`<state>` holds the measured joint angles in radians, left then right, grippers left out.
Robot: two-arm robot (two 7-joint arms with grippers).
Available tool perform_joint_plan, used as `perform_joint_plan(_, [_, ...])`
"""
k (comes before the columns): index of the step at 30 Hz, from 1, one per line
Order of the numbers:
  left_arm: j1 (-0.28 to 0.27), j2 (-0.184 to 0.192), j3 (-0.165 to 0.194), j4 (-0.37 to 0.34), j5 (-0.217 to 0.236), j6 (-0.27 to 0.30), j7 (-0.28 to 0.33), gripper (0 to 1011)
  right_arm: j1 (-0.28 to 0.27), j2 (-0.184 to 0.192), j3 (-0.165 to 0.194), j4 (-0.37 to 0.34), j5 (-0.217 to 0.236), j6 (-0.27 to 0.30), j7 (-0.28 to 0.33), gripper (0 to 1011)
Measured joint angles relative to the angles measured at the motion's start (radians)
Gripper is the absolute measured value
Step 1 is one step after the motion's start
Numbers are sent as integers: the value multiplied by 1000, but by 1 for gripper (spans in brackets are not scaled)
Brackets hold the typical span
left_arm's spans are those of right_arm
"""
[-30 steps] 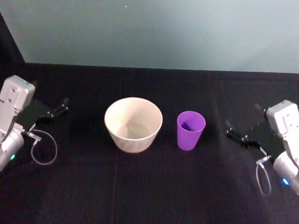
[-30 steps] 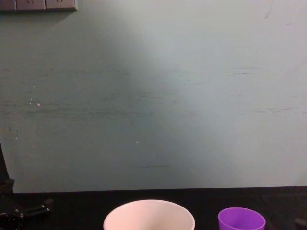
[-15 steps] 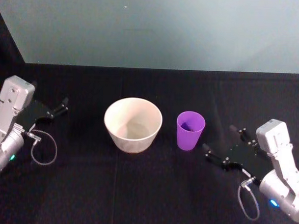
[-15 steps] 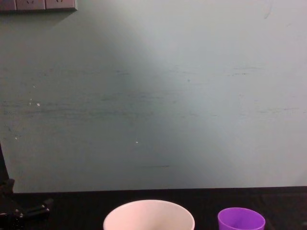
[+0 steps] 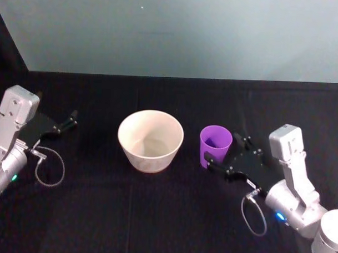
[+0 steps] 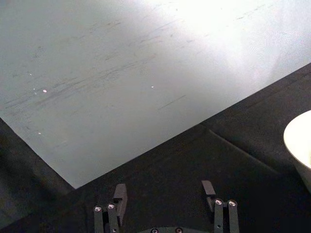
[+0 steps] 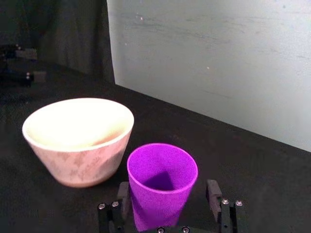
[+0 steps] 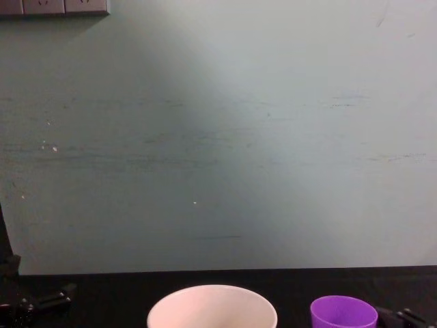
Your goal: Pick up the cup and pour the mung beans from the cup into the bowl.
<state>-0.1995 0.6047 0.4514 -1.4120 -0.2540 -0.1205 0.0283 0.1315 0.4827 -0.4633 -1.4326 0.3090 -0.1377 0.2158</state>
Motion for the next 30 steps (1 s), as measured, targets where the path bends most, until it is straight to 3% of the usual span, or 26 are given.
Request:
perform_joint_plan(11, [0,0,0,0,0,0,0,1000,65,-94,5,120,13,-22,49,1000])
perform_joint_plan(26, [0,0,0,0,0,0,0,1000,79,-137,28,151,3,-22,76,1000])
perform_joint_plan(30, [0,0,0,0,0,0,0,1000,75,-142,37,151,-3,-20,79,927])
